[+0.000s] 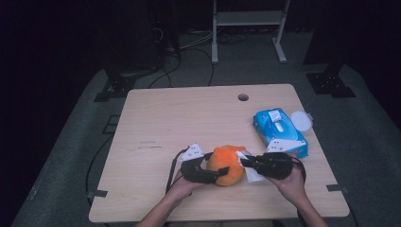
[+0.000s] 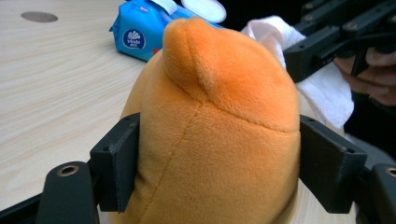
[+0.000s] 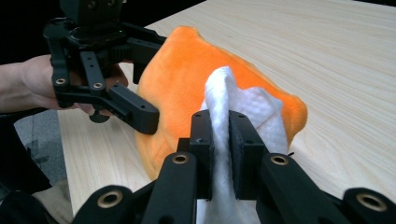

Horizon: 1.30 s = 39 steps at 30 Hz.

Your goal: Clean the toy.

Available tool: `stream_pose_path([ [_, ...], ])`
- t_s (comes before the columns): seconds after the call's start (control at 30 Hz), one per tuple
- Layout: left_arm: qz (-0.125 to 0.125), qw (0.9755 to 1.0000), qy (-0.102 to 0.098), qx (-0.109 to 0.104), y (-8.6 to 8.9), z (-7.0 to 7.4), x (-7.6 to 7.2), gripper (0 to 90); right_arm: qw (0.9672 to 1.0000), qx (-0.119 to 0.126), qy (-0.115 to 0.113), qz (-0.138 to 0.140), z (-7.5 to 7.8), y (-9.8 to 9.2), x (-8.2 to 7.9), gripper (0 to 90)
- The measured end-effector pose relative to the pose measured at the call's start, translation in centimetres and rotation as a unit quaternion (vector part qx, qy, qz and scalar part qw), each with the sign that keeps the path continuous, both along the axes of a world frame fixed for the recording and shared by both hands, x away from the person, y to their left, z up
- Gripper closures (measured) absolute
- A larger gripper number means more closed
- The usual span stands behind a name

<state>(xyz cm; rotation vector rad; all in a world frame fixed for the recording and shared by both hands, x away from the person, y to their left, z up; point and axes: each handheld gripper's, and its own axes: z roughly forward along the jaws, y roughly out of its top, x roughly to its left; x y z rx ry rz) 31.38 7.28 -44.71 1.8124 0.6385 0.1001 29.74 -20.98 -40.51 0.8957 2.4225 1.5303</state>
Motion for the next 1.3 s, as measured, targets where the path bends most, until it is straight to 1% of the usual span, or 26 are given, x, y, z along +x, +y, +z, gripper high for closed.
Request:
stream_pose_path([
  [0.03, 0.002, 1.0000, 0.001, -0.001, 0.0, 0.0, 0.0, 22.9, 1.0000, -0.002, -0.002, 0.001, 0.1, 0.3, -0.2, 80.1],
  [0.1, 0.003, 1.0000, 0.001, -0.001, 0.0, 0.0, -0.1, 22.8, 0.9999, -0.003, -0.007, 0.016, 0.4, 1.0, -0.7, 80.0],
  [0.17, 0.000, 1.0000, 0.004, -0.003, 0.0, -0.1, -0.1, 22.7, 0.9992, -0.007, -0.014, 0.036, 0.6, 1.9, -1.2, 79.9],
  [0.2, -0.004, 1.0000, 0.002, 0.001, 0.1, 0.0, -0.1, 22.7, 0.9990, -0.012, -0.015, 0.040, 0.6, 2.1, -1.3, 80.0],
  [0.23, -0.007, 1.0000, -0.002, 0.003, 0.1, 0.0, -0.1, 22.7, 0.9989, -0.018, -0.018, 0.039, 0.6, 2.2, -1.3, 80.1],
  [0.3, -0.012, 0.9998, -0.007, 0.011, 0.1, 0.1, -0.3, 23.0, 0.9991, -0.016, -0.016, 0.034, 0.6, 1.7, -1.0, 80.1],
  [0.37, -0.020, 0.9994, -0.019, 0.021, -0.1, 0.2, -0.5, 23.3, 0.9997, -0.009, -0.012, 0.017, 0.5, 0.7, -0.4, 80.0],
  [0.4, -0.025, 0.9990, -0.027, 0.027, -0.2, 0.2, -0.7, 23.3, 0.9999, -0.007, -0.008, 0.003, 0.4, 0.0, -0.1, 80.0],
  [0.43, -0.031, 0.9982, -0.037, 0.035, -0.4, 0.3, -0.9, 23.3, 0.9999, -0.008, -0.004, -0.012, 0.2, -0.7, 0.3, 80.0],
  [0.47, -0.043, 0.9969, -0.048, 0.046, -0.7, 0.4, -1.1, 23.2, 0.9997, -0.005, 0.002, -0.024, -0.1, -1.3, 0.6, 80.0],
  [0.53, -0.073, 0.9927, -0.069, 0.067, -1.1, 0.6, -1.6, 21.9, 0.9992, 0.011, 0.022, -0.033, -0.6, -2.4, 1.2, 79.9],
  [0.57, -0.086, 0.9911, -0.073, 0.070, -1.1, 0.7, -1.8, 21.8, 0.9989, 0.012, 0.027, -0.035, -0.8, -2.6, 1.3, 80.0],
  [0.63, -0.116, 0.9887, -0.073, 0.061, -0.9, 0.8, -1.9, 21.5, 0.9988, 0.012, 0.029, -0.038, -0.9, -2.8, 1.4, 80.0],
  [0.67, -0.117, 0.9880, -0.078, 0.064, -0.9, 0.9, -2.0, 22.6, 0.9988, 0.012, 0.029, -0.039, -0.9, -2.8, 1.4, 80.0],
  [0.73, -0.105, 0.9882, -0.084, 0.072, -1.0, 0.8, -2.1, 24.2, 0.9989, 0.018, 0.027, -0.033, -0.6, -2.5, 1.2, 80.0],
  [0.8, -0.092, 0.9888, -0.088, 0.078, -1.3, 0.7, -2.1, 24.4, 0.9995, 0.015, 0.020, -0.021, -0.2, -1.8, 0.8, 79.8],
  [0.83, -0.085, 0.9886, -0.095, 0.081, -1.3, 0.7, -2.1, 24.3, 0.9997, 0.014, 0.016, -0.014, -0.1, -1.4, 0.6, 79.8],
  [0.87, -0.078, 0.9890, -0.097, 0.080, -1.3, 0.8, -2.1, 23.4, 0.9998, 0.012, 0.014, -0.008, 0.1, -1.0, 0.3, 79.7],
  [0.93, -0.067, 0.9905, -0.095, 0.073, -1.1, 0.9, -1.9, 16.9, 0.9999, 0.010, 0.008, 0.002, 0.4, -0.5, -0.1, 79.8],
  [1.0, -0.066, 0.9923, -0.082, 0.066, -0.8, 1.0, -1.6, 9.8, 0.9997, 0.015, 0.007, 0.015, 0.5, -0.3, -0.3, 79.9],
  [1.07, -0.069, 0.9930, -0.076, 0.059, -0.8, 0.7, -1.5, 8.9, 0.9995, 0.020, 0.012, 0.021, 0.6, 0.0, -0.4, 79.8],
  [1.1, -0.075, 0.9925, -0.076, 0.059, -0.9, 0.6, -1.6, 11.6, 0.9994, 0.020, 0.011, 0.026, 0.7, 0.1, -0.5, 79.9],
  [1.17, -0.090, 0.9886, -0.096, 0.073, -1.0, 0.7, -1.9, 18.4, 0.9989, 0.023, 0.010, 0.040, 1.0, 0.3, -0.7, 79.9],
  [1.23, -0.104, 0.9848, -0.114, 0.079, -1.3, 0.6, -2.3, 21.8, 0.9971, 0.041, 0.012, 0.062, 1.5, 0.5, -1.1, 80.1],
  [1.27, -0.115, 0.9818, -0.126, 0.083, -1.5, 0.5, -2.6, 23.0, 0.9957, 0.052, 0.012, 0.075, 1.7, 0.7, -1.2, 80.1],
  [1.3, -0.125, 0.9774, -0.144, 0.092, -1.8, 0.4, -3.0, 23.5, 0.9947, 0.060, 0.010, 0.083, 2.0, 1.0, -1.4, 80.1],
])
